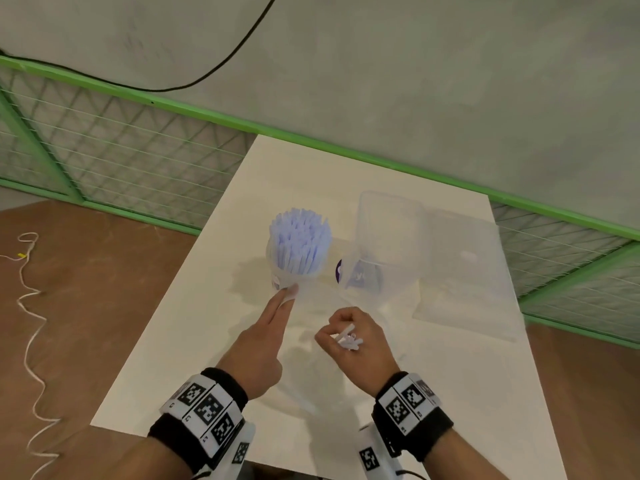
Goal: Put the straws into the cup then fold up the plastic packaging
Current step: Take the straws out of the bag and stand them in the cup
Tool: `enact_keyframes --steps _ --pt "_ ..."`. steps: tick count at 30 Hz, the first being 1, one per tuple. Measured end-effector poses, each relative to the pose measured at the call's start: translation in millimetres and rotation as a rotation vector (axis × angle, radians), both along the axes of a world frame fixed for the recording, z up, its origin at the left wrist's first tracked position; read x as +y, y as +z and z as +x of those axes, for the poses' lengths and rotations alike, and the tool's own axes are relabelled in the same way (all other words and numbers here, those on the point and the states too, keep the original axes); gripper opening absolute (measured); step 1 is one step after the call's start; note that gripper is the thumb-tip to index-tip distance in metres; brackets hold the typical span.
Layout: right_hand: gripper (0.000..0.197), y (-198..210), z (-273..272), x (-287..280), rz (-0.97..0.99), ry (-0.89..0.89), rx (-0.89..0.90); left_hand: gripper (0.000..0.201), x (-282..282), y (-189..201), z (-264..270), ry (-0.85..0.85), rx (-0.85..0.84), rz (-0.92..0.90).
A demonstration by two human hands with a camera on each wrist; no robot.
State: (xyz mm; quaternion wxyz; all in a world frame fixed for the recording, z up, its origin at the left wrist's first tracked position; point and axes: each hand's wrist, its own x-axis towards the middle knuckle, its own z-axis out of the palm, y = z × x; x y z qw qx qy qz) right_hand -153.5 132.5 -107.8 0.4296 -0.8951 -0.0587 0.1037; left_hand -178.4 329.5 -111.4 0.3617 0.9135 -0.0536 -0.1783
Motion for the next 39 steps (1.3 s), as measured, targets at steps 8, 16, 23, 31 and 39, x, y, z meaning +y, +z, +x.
enact_keyframes --steps 8,16,23,31,39 --pt "0.034 13.3 3.8 -21.1 -0.279 0.125 -0.017 0.099 0.4 9.3 0.2 -0.083 -0.015 0.0" --pt "0.013 142.6 9.8 -31.1 0.223 -0.075 -0.248 0.125 26.5 3.9 -5.0 -0.126 -0.303 0.115" --pt "0.011 95.7 35.5 -39.9 0.036 -0.145 -0.215 0.068 26.1 -51.9 -14.6 -0.419 -0.6 0.59" --pt "0.012 15.9 36.2 -30.8 -0.226 -0.058 0.055 0.037 24.3 -71.6 -23.8 -0.403 -0.452 0.648" --pt "0.005 118.9 63.5 -31.2 0.196 -0.028 -0.224 0.055 47.1 32.9 48.9 0.121 -0.654 0.078"
